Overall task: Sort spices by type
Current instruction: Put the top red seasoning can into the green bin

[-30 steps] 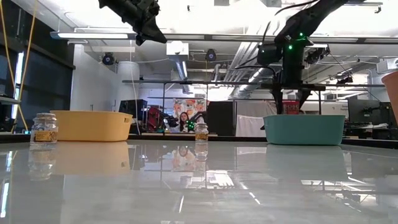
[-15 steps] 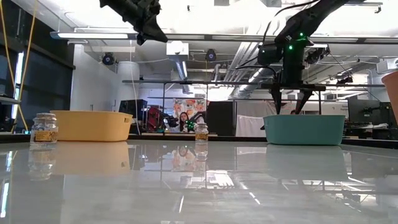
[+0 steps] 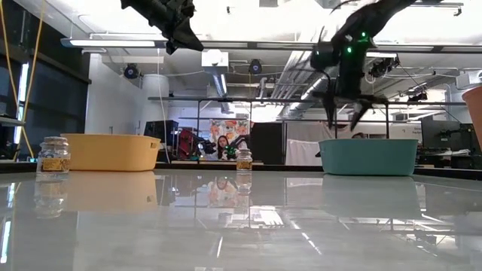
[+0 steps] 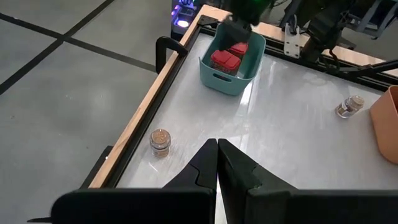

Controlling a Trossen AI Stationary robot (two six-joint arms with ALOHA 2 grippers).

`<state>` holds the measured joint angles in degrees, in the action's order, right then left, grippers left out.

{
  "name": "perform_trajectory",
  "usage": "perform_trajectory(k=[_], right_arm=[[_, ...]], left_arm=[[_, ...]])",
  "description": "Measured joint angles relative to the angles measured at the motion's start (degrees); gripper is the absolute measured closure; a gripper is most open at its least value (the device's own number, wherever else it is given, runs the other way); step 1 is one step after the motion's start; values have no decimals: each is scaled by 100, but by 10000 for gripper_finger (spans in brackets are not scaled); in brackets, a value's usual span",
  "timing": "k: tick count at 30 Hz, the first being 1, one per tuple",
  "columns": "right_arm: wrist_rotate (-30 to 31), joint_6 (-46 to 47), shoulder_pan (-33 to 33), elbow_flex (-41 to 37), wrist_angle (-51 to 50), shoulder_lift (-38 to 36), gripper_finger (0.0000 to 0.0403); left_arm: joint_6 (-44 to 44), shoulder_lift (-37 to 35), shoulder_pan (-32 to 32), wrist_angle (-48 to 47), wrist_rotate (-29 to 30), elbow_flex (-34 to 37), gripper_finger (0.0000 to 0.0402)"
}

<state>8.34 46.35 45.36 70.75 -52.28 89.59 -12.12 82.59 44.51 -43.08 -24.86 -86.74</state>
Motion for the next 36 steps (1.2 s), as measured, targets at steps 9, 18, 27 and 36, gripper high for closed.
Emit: perform_trajectory(k=[9,18,27,36], right_arm=[[-306,-204,-178,172,-4,127,312],[-582,-434,-343,139,70,714,399],[-304,-516,-304,139,-59,766,402],[-304,-634,-341,141,-434,764,402]], left_arm=[[-45,0,2,-17,0,0,402],[-48,0,2,-20,0,0,402],[-50,0,2,-39,0,0,401],[-52,0,2,-36,0,0,401]])
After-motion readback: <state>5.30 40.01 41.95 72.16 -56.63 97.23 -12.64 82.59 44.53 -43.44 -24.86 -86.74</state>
